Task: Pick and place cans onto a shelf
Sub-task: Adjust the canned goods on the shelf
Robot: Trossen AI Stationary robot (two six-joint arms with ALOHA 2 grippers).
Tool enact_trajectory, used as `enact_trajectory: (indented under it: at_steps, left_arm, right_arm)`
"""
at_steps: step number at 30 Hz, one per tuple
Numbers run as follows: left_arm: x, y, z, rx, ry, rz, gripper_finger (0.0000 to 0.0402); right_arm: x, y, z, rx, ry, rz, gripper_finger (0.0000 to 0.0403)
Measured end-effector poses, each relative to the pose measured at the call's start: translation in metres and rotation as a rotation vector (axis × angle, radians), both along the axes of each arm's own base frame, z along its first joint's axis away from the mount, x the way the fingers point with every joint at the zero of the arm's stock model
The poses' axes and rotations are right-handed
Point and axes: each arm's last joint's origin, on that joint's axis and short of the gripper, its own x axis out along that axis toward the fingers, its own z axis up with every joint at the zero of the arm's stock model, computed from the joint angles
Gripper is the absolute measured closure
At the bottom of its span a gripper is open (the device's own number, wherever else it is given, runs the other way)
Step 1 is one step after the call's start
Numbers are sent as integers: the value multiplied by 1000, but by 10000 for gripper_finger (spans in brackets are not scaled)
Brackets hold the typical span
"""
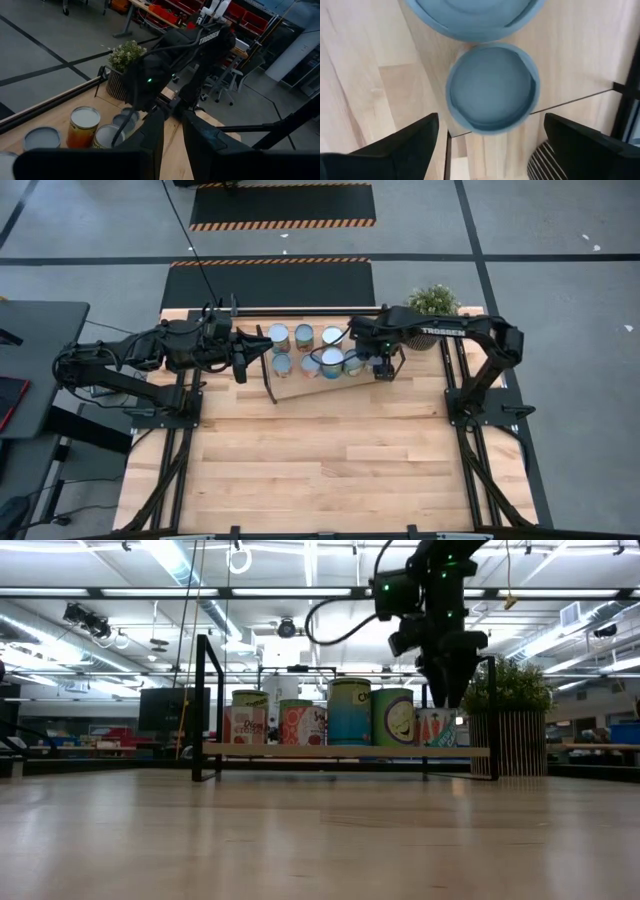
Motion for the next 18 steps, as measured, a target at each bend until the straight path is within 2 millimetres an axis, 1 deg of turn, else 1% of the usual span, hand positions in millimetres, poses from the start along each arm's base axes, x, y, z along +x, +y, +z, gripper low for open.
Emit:
enact_trajectory:
  at_steps: [6,12,15,18]
  left_arm:
    - [0,0,0,0,1,0,324]
    - [0,0,-2,9,22,6,324]
    - [4,2,-7,-33,47,49,324]
    - [12,8,-18,-91,123,53,324]
  right_arm:
    - [-8,7,21,-16,-97,-35,34]
    - [-9,15,41,8,-275,-90,34]
    - [-10,20,52,-3,-357,-113,34]
    - [-12,26,63,-9,-440,-127,35]
